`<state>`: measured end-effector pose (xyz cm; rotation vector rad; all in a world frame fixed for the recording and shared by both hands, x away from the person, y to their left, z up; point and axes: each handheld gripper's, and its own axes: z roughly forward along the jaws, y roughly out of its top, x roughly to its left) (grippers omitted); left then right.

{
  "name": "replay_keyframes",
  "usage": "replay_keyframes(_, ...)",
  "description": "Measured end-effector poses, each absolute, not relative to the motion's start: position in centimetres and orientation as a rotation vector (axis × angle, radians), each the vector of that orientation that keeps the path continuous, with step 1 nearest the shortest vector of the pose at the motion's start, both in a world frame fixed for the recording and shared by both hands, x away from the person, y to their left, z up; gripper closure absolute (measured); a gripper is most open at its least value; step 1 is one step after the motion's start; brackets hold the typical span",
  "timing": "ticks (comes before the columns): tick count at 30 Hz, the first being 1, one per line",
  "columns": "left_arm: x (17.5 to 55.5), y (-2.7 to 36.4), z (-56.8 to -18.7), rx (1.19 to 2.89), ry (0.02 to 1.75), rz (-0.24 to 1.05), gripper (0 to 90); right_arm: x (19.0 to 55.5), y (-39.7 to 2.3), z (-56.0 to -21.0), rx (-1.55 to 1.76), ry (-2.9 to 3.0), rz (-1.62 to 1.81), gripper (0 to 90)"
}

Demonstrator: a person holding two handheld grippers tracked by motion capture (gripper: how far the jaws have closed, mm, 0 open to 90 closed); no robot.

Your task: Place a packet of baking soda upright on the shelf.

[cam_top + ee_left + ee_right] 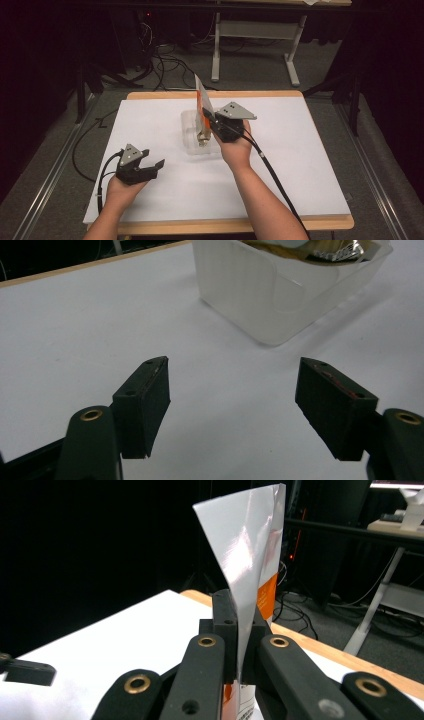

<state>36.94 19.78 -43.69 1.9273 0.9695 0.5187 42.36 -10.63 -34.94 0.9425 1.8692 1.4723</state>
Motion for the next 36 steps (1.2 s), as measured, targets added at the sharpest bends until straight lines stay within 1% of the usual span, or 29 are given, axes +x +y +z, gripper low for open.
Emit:
replay_keyframes(6, 36.9, 19.9, -43.7, 1.924, 0.972, 0.523, 30.4, 43.9, -10.0, -36.0, 0.949, 1.892, 1.441, 90.0)
replay_keyframes(14, 37.0, 19.9, -43.7, 1.922, 0.972, 0.514, 30.4, 45.0, -10.5, -37.4, 0.967, 1.901, 1.39, 90.0)
replay_keyframes(36, 37.0, 19.8, -43.8, 1.928, 0.971, 0.518, 30.4, 43.5, -10.2, -41.5, 0.944, 1.994, 1.367, 90.0)
